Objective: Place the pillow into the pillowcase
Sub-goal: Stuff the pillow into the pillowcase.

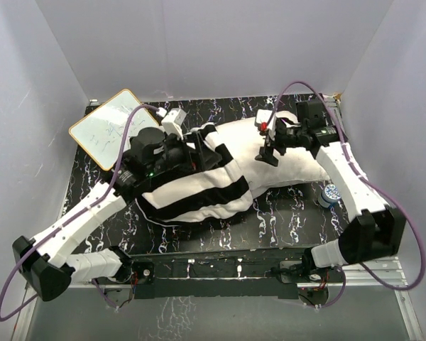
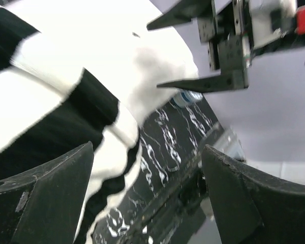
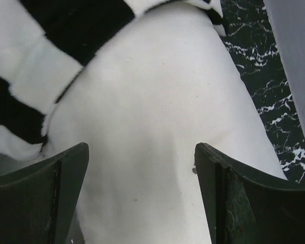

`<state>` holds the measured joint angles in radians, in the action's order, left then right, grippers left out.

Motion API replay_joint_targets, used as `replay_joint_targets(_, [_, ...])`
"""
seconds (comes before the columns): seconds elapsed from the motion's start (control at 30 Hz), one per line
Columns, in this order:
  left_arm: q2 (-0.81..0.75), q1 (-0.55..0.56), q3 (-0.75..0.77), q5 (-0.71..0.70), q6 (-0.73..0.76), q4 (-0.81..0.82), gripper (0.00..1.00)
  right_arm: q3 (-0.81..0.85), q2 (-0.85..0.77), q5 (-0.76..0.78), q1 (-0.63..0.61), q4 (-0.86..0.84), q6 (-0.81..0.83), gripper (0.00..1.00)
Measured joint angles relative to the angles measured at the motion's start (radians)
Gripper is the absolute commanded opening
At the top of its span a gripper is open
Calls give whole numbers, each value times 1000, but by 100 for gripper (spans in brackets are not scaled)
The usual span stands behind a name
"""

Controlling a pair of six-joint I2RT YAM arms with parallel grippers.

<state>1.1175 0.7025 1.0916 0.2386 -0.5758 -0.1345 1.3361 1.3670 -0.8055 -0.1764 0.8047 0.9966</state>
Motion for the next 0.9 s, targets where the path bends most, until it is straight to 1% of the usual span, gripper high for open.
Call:
replay_joint_targets(0.07, [46, 0, 46, -71, -31, -10, 89, -9, 56, 26, 0, -73, -55, 85])
replay_joint_targets(0.2, [227, 3, 171, -202, -103, -61, 94, -53, 127, 43, 0, -196, -173, 79])
replay_joint_targets(0.33, [456, 43, 367, -393, -141, -219, 96, -109, 124, 9, -6, -282, -263, 73])
replay_joint_targets(0.37, [501, 53, 411, -428, -143, -260, 96, -117, 124, 3, -8, -297, -277, 72])
replay_joint_targets(0.43, [602, 75, 519, -499, -147, -353, 92, -135, 124, -8, -12, -325, -311, 72])
replay_joint_targets(0.47, [653, 81, 574, -535, -147, -404, 87, -140, 124, -9, -13, -335, -325, 72])
replay_joint_targets(0.5, [679, 90, 596, -553, -147, -430, 77, -141, 124, -6, -14, -340, -333, 72])
replay_joint_targets(0.57, [711, 100, 616, -585, -140, -469, 46, -141, 124, 6, -14, -355, -351, 82])
replay_joint_targets(0.6, [715, 103, 616, -595, -134, -486, 25, -141, 124, 17, -14, -363, -360, 89])
replay_joint_targets(0.63, [714, 104, 616, -602, -126, -497, 10, -141, 124, 29, -14, -367, -364, 94])
replay_joint_targets(0.67, [709, 105, 616, -607, -117, -500, 2, -140, 125, 40, -14, -367, -360, 98])
replay_joint_targets(0.7, [705, 105, 616, -606, -100, -500, 0, -133, 128, 45, -14, -360, -341, 99])
replay_joint_targets(0.77, [692, 103, 617, -594, -55, -486, 0, -116, 138, 39, -14, -351, -287, 99])
replay_joint_targets(0.87, [666, 101, 618, -539, 18, -436, 0, -101, 156, -11, -14, -322, -130, 100])
replay_joint_targets(0.9, [655, 100, 618, -506, 42, -410, 0, -101, 164, -34, -14, -307, -69, 97])
